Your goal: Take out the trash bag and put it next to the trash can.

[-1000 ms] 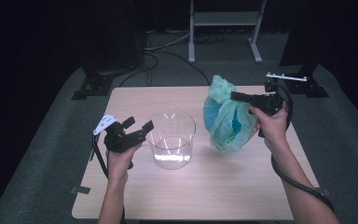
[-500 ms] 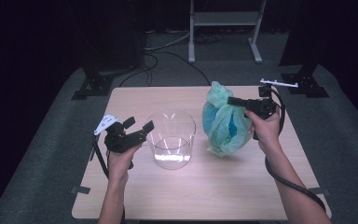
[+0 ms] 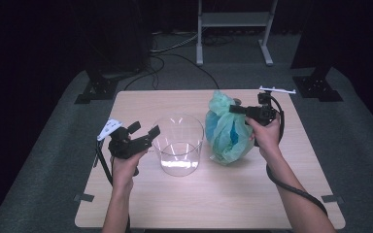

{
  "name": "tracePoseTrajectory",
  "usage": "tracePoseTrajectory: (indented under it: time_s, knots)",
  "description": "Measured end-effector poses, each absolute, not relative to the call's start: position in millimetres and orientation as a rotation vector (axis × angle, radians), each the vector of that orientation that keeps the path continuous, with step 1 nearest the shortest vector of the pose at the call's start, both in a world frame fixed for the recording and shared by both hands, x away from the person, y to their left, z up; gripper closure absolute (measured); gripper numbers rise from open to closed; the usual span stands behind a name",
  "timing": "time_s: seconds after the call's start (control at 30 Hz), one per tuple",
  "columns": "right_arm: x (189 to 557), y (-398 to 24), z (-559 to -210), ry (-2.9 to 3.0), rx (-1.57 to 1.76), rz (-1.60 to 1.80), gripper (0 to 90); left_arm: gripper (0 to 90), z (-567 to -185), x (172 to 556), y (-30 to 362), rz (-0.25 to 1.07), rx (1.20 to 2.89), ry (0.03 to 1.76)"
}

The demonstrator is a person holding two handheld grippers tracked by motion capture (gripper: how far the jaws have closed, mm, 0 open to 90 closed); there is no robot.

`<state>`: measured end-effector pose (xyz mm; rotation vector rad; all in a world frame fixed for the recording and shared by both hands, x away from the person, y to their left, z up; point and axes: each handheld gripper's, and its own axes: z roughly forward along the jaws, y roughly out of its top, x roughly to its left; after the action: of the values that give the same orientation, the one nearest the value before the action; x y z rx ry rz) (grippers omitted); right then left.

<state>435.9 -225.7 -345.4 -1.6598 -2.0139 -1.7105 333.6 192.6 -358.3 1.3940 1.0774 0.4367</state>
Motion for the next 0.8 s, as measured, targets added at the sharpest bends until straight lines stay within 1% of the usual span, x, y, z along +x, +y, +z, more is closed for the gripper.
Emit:
tracePoseTrajectory:
  time_s: [0.3, 0.63, 0.73, 0.8]
  knots:
    - [443.8, -223.7, -363.4, -2.021, -1.702, -1.656, 90.0, 9.7, -360.4, 335.0, 191.1, 0.428, 1.401, 1.081]
    - [446.5, -223.9, -372.9, -2.044, -1.712, -1.624, 89.5, 9.7, -362.0, 336.0, 188.9, 0.421, 1.409, 1.082]
    - [446.2, -224.4, -373.0, -2.052, -1.700, -1.634, 87.5, 9.7, -362.8, 336.6, 188.4, 0.421, 1.417, 1.081]
    - [445.2, -225.5, -371.4, -2.066, -1.680, -1.651, 81.2, 9.7, -363.0, 336.7, 188.1, 0.418, 1.416, 1.081]
